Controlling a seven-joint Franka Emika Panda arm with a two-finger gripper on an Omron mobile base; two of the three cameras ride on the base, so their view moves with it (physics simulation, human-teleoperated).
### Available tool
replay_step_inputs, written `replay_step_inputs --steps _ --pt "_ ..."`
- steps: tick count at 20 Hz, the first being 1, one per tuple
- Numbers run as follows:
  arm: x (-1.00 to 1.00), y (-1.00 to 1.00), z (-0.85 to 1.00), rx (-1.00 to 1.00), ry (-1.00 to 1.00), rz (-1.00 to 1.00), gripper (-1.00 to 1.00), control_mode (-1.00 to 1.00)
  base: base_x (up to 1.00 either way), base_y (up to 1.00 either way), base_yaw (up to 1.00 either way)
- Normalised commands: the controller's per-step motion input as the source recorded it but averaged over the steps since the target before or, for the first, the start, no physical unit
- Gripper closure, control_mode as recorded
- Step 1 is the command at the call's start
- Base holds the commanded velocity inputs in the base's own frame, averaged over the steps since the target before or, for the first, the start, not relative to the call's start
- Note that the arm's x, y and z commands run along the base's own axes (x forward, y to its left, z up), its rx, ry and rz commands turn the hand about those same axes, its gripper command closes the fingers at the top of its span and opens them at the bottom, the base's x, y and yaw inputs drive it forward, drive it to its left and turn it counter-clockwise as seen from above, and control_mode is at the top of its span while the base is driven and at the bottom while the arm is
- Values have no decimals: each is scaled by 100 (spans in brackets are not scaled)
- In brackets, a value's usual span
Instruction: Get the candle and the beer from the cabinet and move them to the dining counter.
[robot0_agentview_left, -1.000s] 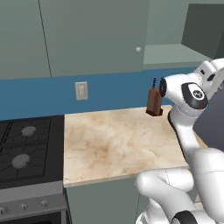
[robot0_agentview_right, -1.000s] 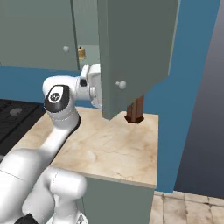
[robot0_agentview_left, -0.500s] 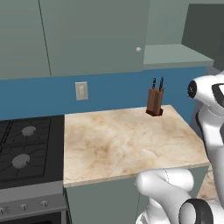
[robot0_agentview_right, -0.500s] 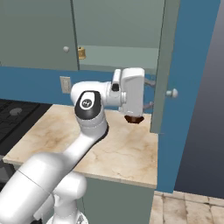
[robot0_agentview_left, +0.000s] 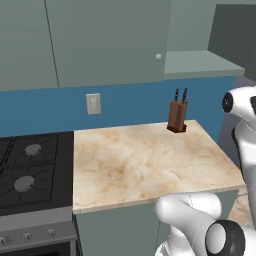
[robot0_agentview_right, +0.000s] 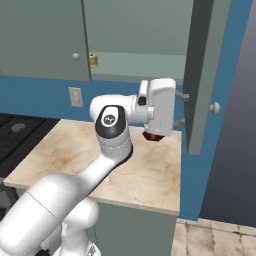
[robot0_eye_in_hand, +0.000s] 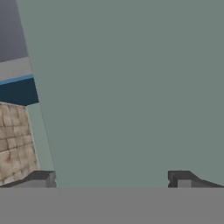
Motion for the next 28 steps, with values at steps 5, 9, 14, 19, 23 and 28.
replay_step_inputs --steps 5,9,14,19,23,28 --pt "-26 59 -4 8 -19 2 -100 -100 0 0 0" --pt "-22 81 -3 16 -31 13 -100 -100 0 0 0" --pt "-2 88 0 17 -33 18 -100 -100 0 0 0" --pt "1 80 0 18 -34 31 -100 -100 0 0 0" --pt "11 64 0 18 -37 37 -100 -100 0 0 0" --pt "16 48 0 17 -37 42 -100 -100 0 0 0"
